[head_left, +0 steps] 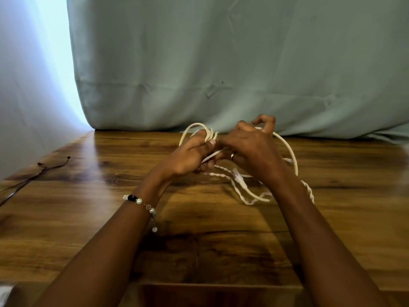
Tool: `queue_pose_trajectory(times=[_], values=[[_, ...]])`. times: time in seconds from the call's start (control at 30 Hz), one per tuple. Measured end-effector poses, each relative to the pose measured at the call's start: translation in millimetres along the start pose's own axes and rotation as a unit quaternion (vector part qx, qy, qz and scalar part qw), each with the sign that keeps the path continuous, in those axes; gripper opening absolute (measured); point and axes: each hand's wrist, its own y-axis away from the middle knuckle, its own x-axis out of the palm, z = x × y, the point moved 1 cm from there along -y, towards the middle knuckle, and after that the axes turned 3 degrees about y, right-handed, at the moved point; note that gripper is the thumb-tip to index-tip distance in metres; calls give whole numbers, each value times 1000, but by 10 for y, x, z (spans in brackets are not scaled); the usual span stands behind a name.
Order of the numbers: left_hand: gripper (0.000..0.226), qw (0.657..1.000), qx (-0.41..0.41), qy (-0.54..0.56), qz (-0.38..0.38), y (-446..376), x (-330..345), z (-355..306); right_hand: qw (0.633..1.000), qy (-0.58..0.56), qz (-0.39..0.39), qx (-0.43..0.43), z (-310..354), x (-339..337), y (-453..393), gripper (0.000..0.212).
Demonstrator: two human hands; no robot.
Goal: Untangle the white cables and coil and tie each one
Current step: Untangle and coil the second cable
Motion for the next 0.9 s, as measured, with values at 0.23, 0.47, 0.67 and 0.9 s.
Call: queue_pose_trajectory(times=[0.23, 0.47, 0.67, 0.9], values=[[49, 991, 13, -129, 36, 49, 6, -74, 986, 53, -47, 151, -464, -59, 132, 29], [31, 981, 26, 150, -118, -5, -95, -96, 932, -66, -124, 333, -820, -129, 325, 27], [40, 929, 35, 352, -107, -24, -299, -76, 910, 61, -9, 411, -895, -58, 446, 35], [39, 883, 30, 468, 1, 8, -227, -72, 869, -53, -118, 478, -908, 95, 527, 38]])
